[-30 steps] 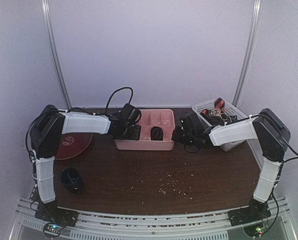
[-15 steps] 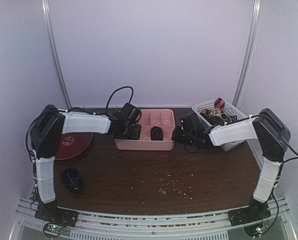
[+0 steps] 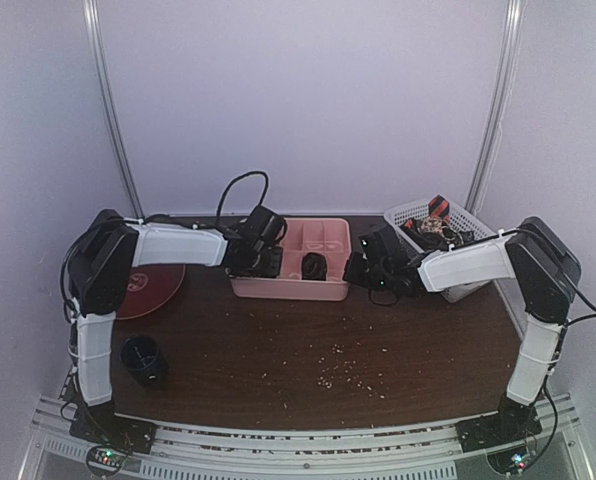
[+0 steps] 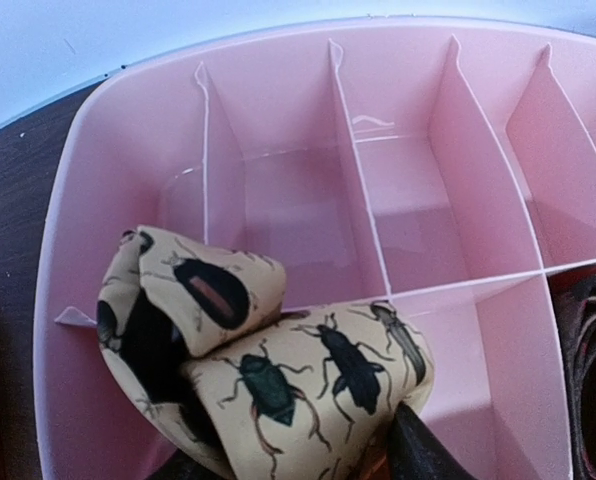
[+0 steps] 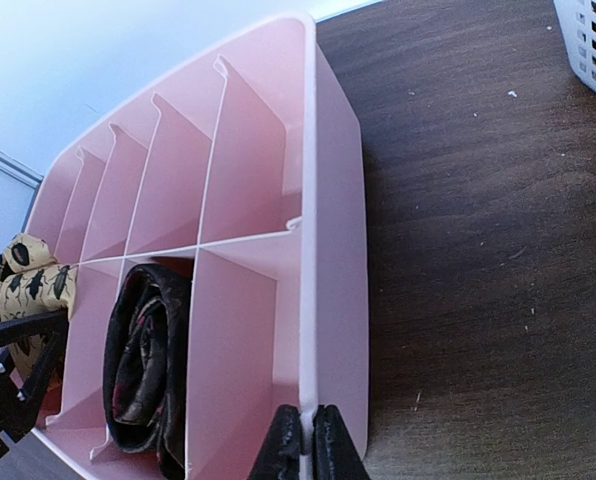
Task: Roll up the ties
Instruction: Adjust the tie in the storage box.
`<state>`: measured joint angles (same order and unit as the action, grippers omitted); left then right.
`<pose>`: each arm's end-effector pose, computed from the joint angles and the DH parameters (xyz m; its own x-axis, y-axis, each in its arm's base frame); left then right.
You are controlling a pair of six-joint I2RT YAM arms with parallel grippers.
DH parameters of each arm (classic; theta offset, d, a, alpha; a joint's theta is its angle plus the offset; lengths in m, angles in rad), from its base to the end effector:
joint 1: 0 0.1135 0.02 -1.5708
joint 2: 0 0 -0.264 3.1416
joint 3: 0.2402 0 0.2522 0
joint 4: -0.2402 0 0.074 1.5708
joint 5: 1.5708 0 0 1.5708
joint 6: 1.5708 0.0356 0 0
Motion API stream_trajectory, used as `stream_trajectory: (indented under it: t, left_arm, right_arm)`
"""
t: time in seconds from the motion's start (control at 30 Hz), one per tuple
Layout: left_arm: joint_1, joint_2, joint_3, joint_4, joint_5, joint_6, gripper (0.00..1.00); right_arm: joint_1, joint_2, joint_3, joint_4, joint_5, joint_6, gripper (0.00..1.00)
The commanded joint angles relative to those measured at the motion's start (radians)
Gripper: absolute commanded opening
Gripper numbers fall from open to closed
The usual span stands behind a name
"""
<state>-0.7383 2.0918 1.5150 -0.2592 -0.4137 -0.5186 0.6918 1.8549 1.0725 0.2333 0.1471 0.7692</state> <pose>0.3505 -0.2996 0.1801 -0.6833 0.0081 -0.7301 0.0901 0.9932 -0.0733 0.3138 0.2532 0.1798 -0.6607 0.3461 -0.6661 -0.1046 0.8362 0.5383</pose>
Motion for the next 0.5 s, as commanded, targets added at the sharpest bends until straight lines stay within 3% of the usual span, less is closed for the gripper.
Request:
stream_trajectory:
  t: [0.0, 0.47]
  left_arm:
    - [0.011, 0.033, 0.017, 0.045, -0.056, -0.025, 0.51]
    - [0.017, 0.053, 0.021, -0.056, -0.095, -0.141, 0.43]
  right_arm:
    - [0.025, 0.015, -0.040, -0.065, -0.068, -0.050, 0.00]
    - [0.025, 0.013, -0.042, -0.062, -0.063, -0.053, 0.00]
